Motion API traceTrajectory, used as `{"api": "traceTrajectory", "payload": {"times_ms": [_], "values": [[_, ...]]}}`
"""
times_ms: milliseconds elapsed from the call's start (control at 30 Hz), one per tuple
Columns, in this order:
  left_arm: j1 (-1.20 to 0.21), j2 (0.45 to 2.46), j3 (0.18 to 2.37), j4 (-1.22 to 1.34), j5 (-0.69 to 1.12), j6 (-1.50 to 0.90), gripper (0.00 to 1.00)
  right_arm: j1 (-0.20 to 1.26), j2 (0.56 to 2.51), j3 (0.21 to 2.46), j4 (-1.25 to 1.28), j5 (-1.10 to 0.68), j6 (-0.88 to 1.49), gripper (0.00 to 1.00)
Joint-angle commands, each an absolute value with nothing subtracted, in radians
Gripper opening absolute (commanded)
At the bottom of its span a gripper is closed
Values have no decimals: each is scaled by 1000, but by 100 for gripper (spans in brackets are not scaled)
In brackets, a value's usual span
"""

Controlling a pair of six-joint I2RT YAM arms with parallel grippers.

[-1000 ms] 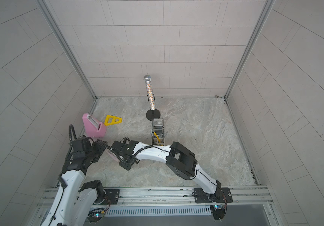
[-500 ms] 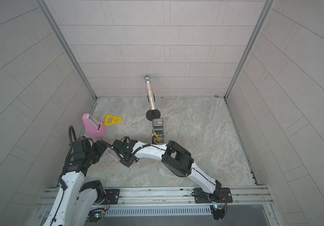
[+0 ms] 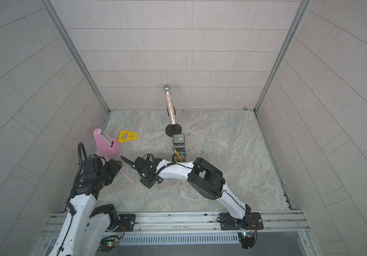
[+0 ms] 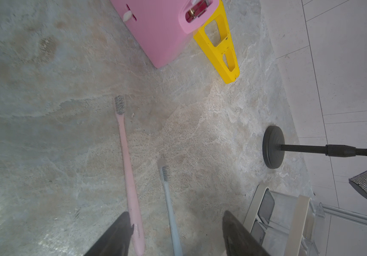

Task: Place the toothbrush into the toothbrush holder
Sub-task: Pick up the toothbrush from the center of the board.

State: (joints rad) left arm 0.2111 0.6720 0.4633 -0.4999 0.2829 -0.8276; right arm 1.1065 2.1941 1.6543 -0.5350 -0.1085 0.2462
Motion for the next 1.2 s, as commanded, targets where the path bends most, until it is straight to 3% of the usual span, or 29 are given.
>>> {"api": "traceTrajectory", "payload": {"times_ms": [0, 533, 1167], "values": [[216, 664, 475, -511, 310, -804, 69, 1094, 2133, 1598, -541, -108, 295, 10], [159, 725, 425, -328, 469, -887, 82, 1066, 1935, 1458, -380, -269, 439, 10], [-3, 908, 396, -140, 390, -928, 79, 1121, 1858, 1427, -360, -276, 459, 10]]}}
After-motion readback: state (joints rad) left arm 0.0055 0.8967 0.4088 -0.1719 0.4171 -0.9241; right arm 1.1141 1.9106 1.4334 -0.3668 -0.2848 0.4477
